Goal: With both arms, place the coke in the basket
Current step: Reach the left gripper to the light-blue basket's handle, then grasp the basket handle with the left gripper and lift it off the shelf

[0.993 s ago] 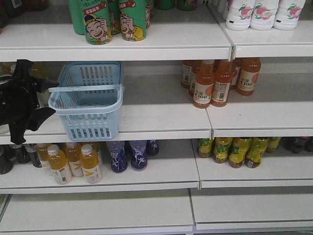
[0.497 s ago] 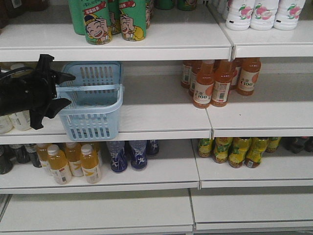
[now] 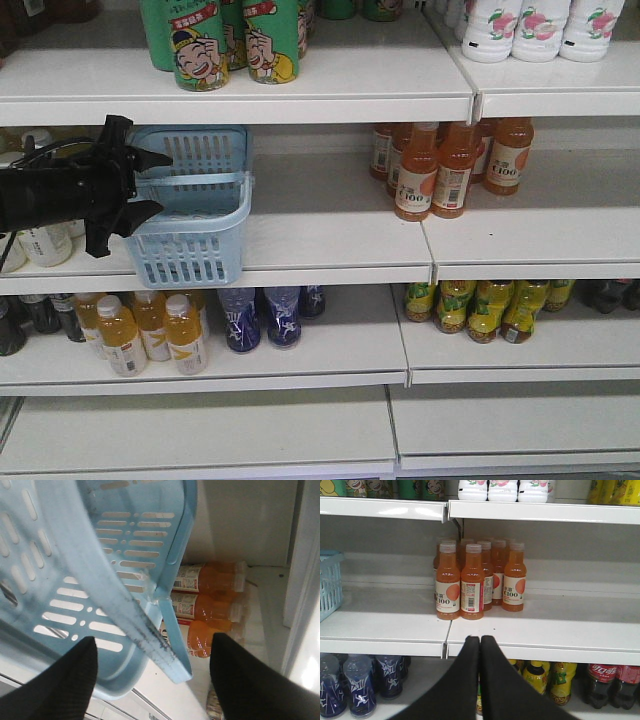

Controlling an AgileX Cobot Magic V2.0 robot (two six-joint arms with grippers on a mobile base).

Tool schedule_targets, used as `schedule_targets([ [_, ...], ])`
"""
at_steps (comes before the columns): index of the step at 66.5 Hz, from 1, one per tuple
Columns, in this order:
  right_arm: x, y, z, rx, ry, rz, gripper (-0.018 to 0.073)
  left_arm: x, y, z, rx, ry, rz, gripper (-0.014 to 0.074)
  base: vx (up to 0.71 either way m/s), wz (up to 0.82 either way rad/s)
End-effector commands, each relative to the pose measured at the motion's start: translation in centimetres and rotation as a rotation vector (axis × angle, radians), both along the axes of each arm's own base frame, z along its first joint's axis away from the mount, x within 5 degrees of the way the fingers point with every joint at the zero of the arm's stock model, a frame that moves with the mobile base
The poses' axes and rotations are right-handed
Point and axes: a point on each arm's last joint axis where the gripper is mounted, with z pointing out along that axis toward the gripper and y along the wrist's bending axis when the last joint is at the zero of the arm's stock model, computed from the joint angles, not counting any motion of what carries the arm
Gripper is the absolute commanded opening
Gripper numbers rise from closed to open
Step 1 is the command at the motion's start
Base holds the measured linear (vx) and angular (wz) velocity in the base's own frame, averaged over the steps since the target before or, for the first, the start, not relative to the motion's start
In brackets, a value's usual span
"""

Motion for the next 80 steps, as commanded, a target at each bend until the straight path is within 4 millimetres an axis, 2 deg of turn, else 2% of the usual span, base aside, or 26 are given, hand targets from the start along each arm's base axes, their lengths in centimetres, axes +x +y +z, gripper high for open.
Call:
schedule_targets([
  [1,-0.1,0.0,0.5,-0.004,-0.077,-0.007,-0.001,0.5,-0.4,3.2,-0.09,-0.086,0.003,0.047,0.0,0.0],
  [13,-0.1,0.0,0.5,-0.004,-0.077,-0.007,-0.001,1.8,-0.5,2.7,-0.092,-0.09,0.0,0.0465,0.0,0.0],
  [20,-0.1,0.0,0.5,-0.004,-0.077,-0.007,-0.001,2.4,-0.5,2.1,-0.088,-0.087,-0.009,0.0404,0.0,0.0],
  [26,-0.1,0.0,0.5,-0.004,-0.077,-0.007,-0.001,2.7,-0.6,1.8,-0.076,-0.094,-0.025,0.0269,0.0,0.0],
  [35,-0.1,0.0,0.5,-0.004,-0.077,-0.007,-0.001,2.6,-0.7,1.9,-0.017,-0.136,-0.061,-0.0008,0.0,0.0],
  [45,-0.1,0.0,0.5,-0.004,-0.077,-0.007,-0.001,2.3,-1.3,2.2,0.048,-0.222,-0.17,-0.0008,0.0,0.0],
  [52,-0.1,0.0,0.5,-0.004,-0.077,-0.007,-0.001,1.8,-2.0,2.6,0.027,-0.275,-0.267,-0.0008,0.0,0.0],
  [80,-0.1,0.0,0.5,-0.004,-0.077,-0.007,-0.001,-1.4,-4.4,4.6,-0.209,-0.456,-0.681,-0.0008,0.0,0.0],
])
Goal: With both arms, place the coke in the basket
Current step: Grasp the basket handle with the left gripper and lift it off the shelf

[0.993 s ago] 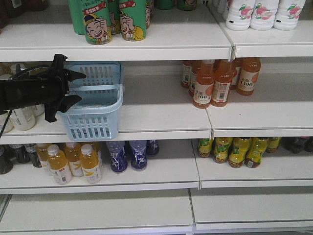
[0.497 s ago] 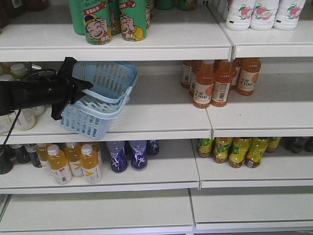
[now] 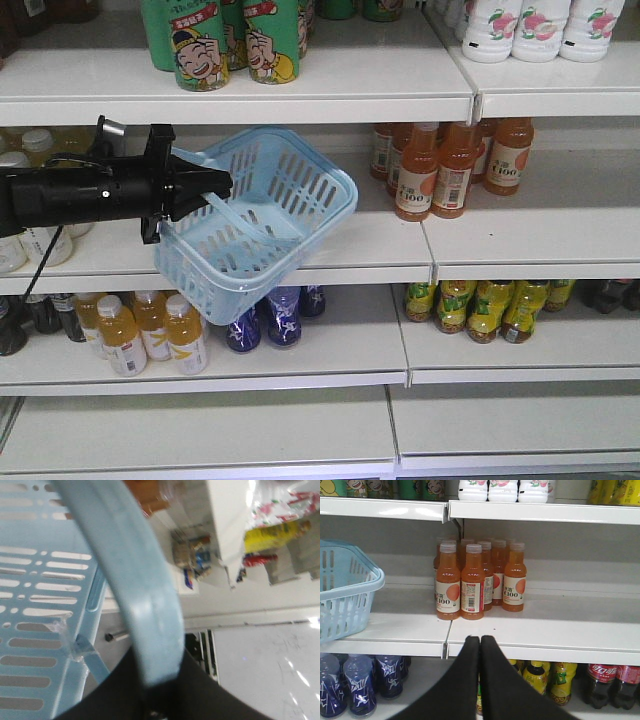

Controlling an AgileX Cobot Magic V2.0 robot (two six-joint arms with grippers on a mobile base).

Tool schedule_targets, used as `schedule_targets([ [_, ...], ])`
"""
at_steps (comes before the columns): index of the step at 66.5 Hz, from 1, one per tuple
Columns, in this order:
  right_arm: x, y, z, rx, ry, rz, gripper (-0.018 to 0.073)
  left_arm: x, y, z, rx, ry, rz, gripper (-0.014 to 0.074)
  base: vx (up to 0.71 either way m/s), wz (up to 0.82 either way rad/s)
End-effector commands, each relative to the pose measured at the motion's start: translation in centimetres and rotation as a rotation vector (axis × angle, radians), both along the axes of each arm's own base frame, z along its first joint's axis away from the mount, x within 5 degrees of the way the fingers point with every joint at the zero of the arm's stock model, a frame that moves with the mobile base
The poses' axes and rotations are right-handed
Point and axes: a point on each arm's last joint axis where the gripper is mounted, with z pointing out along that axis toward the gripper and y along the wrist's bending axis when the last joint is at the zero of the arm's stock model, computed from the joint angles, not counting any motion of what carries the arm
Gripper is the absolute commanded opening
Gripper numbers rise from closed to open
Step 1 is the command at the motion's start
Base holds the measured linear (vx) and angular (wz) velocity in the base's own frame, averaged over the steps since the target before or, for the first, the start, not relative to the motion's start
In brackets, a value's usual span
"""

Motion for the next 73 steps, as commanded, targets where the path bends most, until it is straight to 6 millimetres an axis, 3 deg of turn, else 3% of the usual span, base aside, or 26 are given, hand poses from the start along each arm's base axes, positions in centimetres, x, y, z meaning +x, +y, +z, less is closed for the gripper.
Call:
schedule_targets([
  [1,-0.1,0.0,0.5,-0.004,-0.077,-0.007,-0.001,-1.4,-0.6,4.3,-0.175,-0.109,-0.093,-0.0008,0.0,0.0],
  [18,-0.1,0.0,0.5,-0.004,-0.077,-0.007,-0.001,-5.2,-1.0,4.0,-0.121,-0.081,-0.129,-0.0008,0.0,0.0],
  [50,-0.1,0.0,0.5,-0.004,-0.077,-0.007,-0.001,-13.8,-4.4,0.3,0.011,0.004,-0.341,-0.0008,0.0,0.0],
  [73,-0.1,0.0,0.5,-0.004,-0.077,-0.007,-0.001,-19.6,-3.8,-1.0,0.062,0.037,-0.396,-0.0008,0.0,0.0],
])
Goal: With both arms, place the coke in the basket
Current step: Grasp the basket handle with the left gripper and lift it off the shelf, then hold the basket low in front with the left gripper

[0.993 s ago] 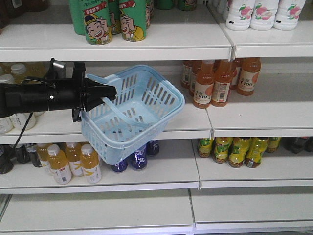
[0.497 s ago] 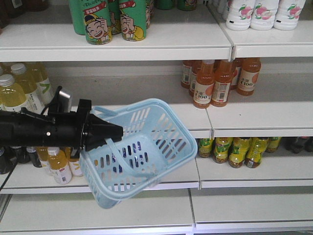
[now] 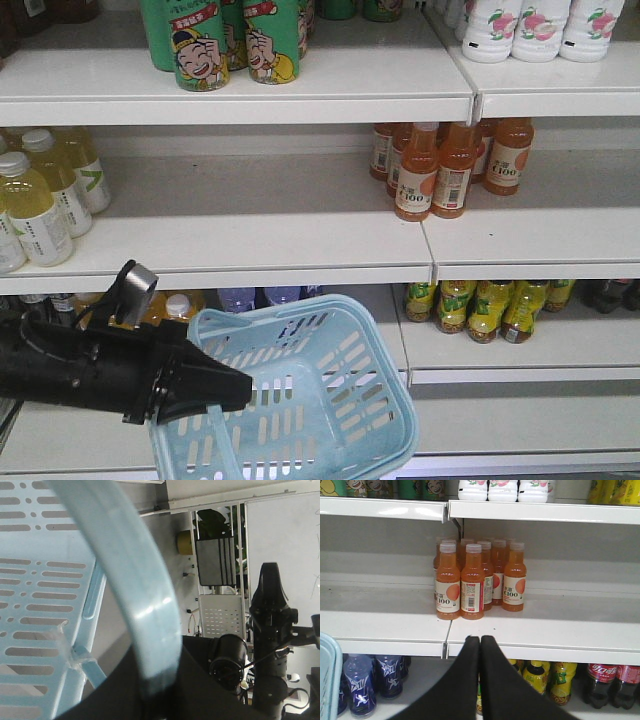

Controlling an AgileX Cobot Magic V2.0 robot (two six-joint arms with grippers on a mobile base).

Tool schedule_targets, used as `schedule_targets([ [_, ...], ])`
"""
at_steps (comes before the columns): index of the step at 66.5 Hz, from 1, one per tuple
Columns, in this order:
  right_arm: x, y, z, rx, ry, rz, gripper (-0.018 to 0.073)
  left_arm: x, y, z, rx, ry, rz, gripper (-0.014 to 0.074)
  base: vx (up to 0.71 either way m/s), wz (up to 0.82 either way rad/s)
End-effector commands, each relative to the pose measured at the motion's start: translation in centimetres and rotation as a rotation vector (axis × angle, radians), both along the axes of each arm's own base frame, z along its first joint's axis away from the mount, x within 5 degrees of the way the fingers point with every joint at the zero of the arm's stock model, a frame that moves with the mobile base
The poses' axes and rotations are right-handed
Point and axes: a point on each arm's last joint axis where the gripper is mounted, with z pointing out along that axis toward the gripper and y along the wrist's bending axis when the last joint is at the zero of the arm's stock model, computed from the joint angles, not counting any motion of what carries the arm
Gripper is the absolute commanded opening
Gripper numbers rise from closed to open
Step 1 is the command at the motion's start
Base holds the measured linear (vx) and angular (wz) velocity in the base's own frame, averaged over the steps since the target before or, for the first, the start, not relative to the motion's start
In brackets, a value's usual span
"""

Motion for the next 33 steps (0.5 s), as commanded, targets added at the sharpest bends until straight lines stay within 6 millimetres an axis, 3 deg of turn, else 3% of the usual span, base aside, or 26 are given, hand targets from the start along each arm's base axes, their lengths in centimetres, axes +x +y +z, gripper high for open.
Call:
schedule_targets([
  [1,-0.1,0.0,0.5,-0.004,-0.078,-0.007,-0.001,-1.7,-0.2,2.1,-0.113,-0.056,-0.044,-0.0008,0.0,0.0],
  [14,-0.1,0.0,0.5,-0.004,-0.078,-0.007,-0.001,-4.1,0.1,1.6,-0.108,-0.059,-0.052,-0.0008,0.0,0.0],
  [33,-0.1,0.0,0.5,-0.004,-0.078,-0.007,-0.001,-4.5,0.2,1.2,-0.105,-0.041,-0.051,-0.0008,0.0,0.0],
])
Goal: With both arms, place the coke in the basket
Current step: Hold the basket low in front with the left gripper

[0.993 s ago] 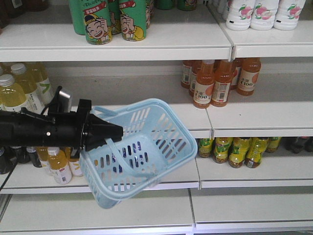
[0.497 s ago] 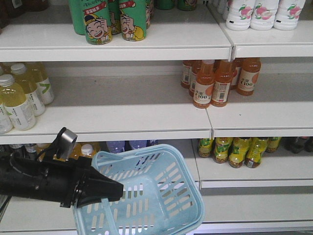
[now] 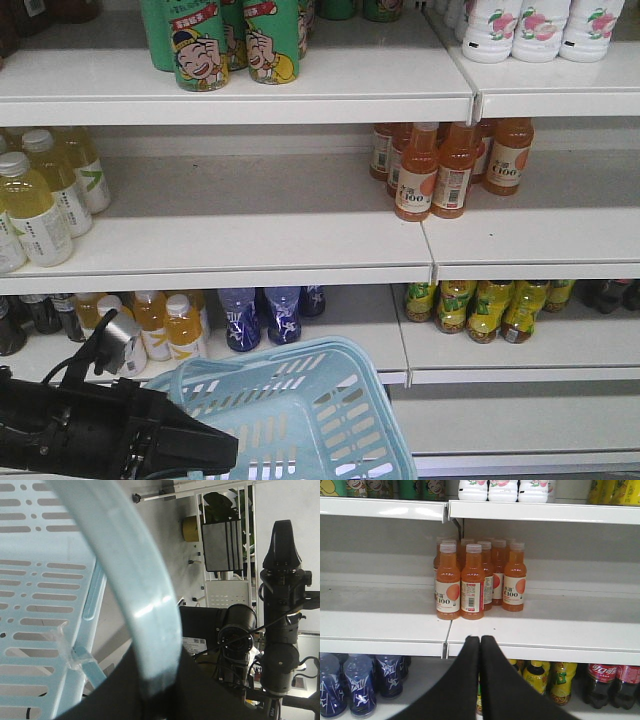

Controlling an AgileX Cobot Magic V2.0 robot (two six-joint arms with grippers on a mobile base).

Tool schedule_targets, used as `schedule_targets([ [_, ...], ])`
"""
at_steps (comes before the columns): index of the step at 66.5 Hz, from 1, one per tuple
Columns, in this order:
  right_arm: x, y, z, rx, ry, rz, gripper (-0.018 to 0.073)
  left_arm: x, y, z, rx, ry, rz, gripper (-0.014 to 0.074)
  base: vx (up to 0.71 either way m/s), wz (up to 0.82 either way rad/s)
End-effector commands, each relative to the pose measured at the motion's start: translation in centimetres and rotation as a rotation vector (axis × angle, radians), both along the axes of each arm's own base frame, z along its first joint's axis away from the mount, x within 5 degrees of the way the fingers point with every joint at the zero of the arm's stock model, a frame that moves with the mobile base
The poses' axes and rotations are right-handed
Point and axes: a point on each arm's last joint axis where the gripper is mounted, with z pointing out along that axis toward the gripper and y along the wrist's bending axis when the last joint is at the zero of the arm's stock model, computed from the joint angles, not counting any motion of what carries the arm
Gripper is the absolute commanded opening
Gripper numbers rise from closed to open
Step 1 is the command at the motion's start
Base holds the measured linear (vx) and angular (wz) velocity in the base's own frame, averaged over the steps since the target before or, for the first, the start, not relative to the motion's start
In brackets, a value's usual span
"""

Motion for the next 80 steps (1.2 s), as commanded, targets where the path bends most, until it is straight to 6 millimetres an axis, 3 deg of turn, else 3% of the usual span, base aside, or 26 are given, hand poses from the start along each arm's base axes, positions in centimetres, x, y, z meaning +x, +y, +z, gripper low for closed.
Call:
schedule_targets([
  [1,-0.08,-0.04,0.47,-0.004,-0.078,-0.007,-0.001,-0.18,-0.45,2.01,-0.127,-0.038,-0.022,-0.0008,0.0,0.0],
  [80,-0.08,-0.04,0.47,-0.004,-0.078,-0.007,-0.001,0.05,-0.36,1.81,-0.101,-0.045,0.0,-0.0008,0.0,0.0],
])
